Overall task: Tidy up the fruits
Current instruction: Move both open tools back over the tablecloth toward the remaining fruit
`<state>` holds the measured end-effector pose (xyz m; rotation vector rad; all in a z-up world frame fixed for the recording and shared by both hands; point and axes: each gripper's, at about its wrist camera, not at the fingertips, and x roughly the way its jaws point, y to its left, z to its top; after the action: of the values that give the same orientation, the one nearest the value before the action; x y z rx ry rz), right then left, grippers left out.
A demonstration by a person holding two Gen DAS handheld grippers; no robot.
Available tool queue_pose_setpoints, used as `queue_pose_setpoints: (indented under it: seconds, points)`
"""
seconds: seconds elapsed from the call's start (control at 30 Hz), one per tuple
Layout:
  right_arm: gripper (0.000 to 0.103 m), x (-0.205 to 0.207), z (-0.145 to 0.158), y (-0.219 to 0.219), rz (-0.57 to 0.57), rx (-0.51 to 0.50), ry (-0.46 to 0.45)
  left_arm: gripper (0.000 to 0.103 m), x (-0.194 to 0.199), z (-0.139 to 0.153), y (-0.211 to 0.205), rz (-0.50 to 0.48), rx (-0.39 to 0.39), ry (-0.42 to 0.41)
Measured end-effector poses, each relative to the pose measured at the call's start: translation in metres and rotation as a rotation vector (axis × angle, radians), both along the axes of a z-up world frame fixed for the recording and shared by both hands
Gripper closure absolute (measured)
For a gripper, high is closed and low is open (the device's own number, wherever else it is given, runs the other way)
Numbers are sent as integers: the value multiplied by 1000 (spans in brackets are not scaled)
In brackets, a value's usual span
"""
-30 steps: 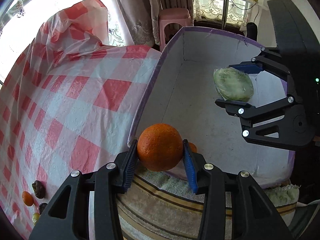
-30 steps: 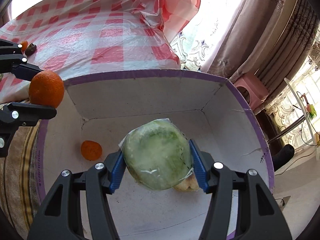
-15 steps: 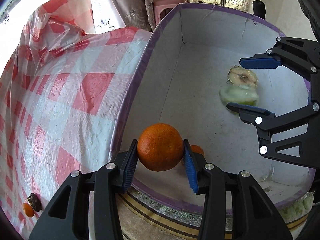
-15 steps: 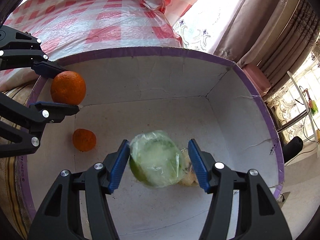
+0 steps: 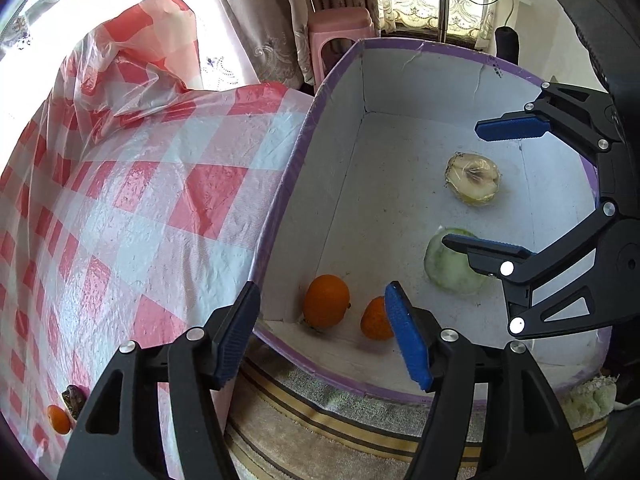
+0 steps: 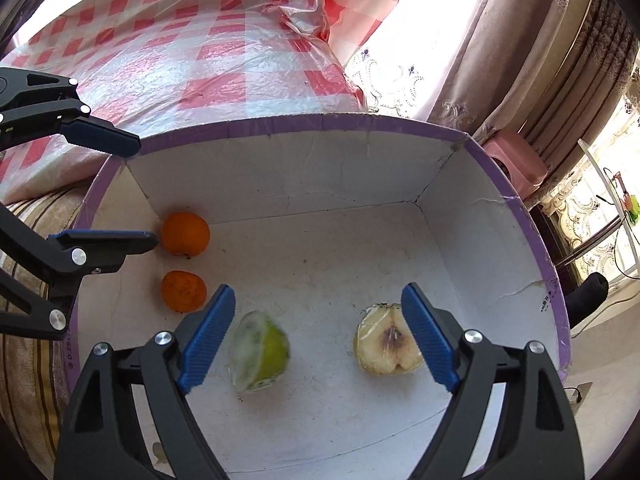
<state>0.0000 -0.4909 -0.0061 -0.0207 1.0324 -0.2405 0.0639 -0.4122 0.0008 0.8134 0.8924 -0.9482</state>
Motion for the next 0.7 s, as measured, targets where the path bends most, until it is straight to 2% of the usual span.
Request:
queue_pose_setpoints:
  seconds: [0.27, 0.4, 0.57, 0.7]
  points:
    - [10, -2, 32, 10, 22, 20, -108, 37, 16, 44, 43, 71, -107, -35]
    - [10, -3, 46, 16, 36, 54, -170, 32, 21, 64, 79, 124, -173, -43]
    - [10, 3, 54, 36, 75, 102, -218, 30, 22, 74, 133, 197, -217, -57]
    - [10, 13, 55, 65, 134, 114, -229, 30, 26, 75, 180, 297, -257, -55]
